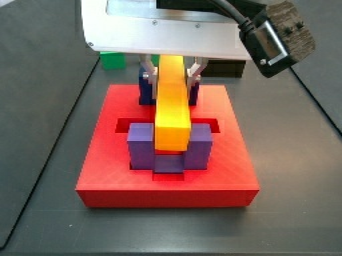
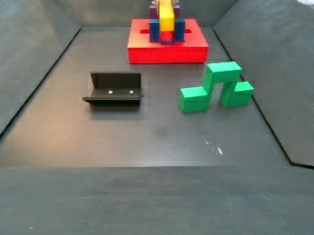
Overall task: Pick up the yellow object. Move up. Move to above the board. Insert the yellow object.
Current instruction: Insert the yellow object.
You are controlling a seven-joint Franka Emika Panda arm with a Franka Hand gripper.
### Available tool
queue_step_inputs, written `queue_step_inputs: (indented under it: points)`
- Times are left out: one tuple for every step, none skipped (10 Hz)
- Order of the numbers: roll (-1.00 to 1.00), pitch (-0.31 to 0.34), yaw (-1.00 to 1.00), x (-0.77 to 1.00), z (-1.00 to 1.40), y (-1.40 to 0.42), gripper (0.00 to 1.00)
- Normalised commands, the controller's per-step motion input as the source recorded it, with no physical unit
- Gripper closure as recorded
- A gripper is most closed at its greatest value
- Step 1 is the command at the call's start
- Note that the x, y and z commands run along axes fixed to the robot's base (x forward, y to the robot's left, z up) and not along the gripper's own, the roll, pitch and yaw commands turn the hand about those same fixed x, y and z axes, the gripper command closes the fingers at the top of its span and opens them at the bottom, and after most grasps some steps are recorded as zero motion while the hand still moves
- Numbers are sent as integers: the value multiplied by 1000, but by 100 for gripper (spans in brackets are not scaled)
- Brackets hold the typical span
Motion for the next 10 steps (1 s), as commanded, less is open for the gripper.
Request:
queue_step_inputs:
  points:
    - [91, 0, 0, 0, -134, 0, 100]
    - [114, 0, 0, 0, -143, 0, 100]
    - [144, 0, 0, 0, -146, 0, 100]
    - [164, 0, 0, 0, -163, -6, 100]
    - [181, 1, 0, 0, -197, -14, 100]
    - [210, 3, 0, 0, -231, -26, 100]
    - [241, 3, 0, 0, -220, -43, 100]
    - [297, 7, 23, 11, -206, -100, 100]
    - [291, 0, 57, 0, -214, -137, 100]
    - [220, 0, 57, 0, -269, -134, 100]
